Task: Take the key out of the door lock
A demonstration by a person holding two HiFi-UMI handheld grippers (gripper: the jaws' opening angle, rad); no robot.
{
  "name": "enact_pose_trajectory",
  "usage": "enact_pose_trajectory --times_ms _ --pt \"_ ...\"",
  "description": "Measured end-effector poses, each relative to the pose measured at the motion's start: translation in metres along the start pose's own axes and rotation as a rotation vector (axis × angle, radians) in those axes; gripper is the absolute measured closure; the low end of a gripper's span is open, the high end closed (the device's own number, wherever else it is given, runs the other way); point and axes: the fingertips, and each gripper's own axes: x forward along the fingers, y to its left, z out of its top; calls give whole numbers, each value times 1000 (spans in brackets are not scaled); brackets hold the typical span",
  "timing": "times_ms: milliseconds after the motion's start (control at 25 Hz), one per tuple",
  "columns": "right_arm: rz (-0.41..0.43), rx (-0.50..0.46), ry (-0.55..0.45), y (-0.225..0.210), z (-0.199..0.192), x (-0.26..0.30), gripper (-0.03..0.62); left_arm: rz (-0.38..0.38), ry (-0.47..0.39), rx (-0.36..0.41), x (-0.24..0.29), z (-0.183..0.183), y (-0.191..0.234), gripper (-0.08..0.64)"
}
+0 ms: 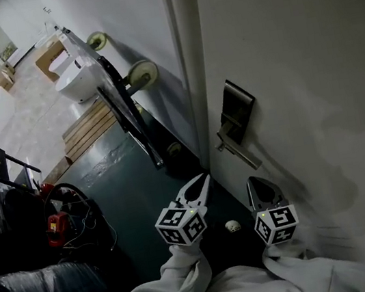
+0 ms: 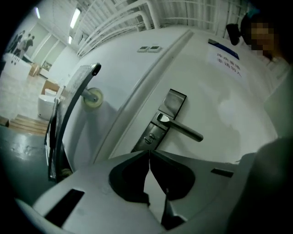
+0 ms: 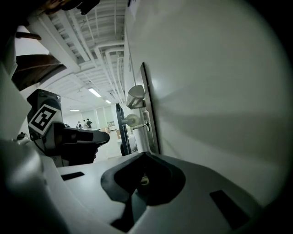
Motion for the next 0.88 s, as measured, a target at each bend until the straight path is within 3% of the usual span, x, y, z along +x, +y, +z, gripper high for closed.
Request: enact_pose_trajectory --times_ms 160,320,520,640,880 --pt "-43 17 -12 3 -2 2 540 -136 13 -184 7 0 -7 543" --pt "-76 28 -5 2 -8 7 540 -197 27 -320 16 1 -3 542" --pt "-100 15 -13 0 -2 7 540 -241 20 -461 31 7 0 536" --pt "-107 8 -15 0 1 6 540 -284 8 -556 42 12 -4 416" --pt "-96 0 -1 2 -2 7 540 -272 -12 -651 62 15 2 414"
